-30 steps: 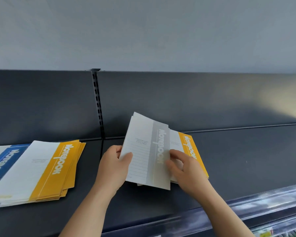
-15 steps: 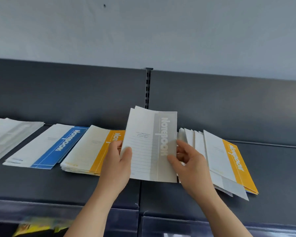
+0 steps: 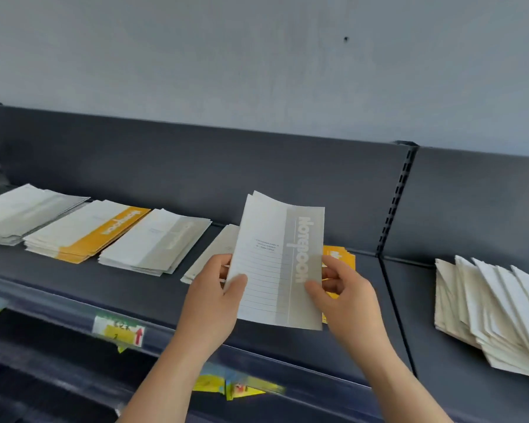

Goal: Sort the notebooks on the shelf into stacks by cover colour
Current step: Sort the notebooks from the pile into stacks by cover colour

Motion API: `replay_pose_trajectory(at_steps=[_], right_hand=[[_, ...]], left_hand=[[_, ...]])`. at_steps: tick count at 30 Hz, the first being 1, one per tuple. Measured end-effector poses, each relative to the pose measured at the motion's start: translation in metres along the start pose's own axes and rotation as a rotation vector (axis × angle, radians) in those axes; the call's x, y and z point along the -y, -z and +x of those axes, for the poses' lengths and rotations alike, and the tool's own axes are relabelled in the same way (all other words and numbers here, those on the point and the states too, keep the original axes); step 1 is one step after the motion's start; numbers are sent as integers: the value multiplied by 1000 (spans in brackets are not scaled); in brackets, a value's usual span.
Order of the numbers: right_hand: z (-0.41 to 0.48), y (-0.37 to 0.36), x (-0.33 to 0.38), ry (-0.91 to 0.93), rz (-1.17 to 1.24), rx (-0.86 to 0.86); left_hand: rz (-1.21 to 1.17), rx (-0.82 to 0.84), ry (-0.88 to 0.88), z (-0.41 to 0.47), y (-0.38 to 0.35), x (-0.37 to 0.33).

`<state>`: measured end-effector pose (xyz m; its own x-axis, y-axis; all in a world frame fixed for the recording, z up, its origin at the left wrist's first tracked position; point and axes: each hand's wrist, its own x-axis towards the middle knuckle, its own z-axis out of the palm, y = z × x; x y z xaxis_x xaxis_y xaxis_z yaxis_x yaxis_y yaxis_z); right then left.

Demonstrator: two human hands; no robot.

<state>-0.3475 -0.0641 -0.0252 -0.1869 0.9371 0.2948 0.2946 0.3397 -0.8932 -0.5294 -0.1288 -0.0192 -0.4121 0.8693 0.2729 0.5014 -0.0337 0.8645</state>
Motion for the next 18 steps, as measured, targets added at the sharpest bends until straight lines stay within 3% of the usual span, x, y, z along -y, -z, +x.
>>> replay_pose_trajectory(at_steps=[9,18], right_hand=[[-2,-116,35,0,-37,31],[25,-185,47,-37,-134,88]], left_hand=[[77,-13,41,23,102,63],[158,-6,62,61,145,106]])
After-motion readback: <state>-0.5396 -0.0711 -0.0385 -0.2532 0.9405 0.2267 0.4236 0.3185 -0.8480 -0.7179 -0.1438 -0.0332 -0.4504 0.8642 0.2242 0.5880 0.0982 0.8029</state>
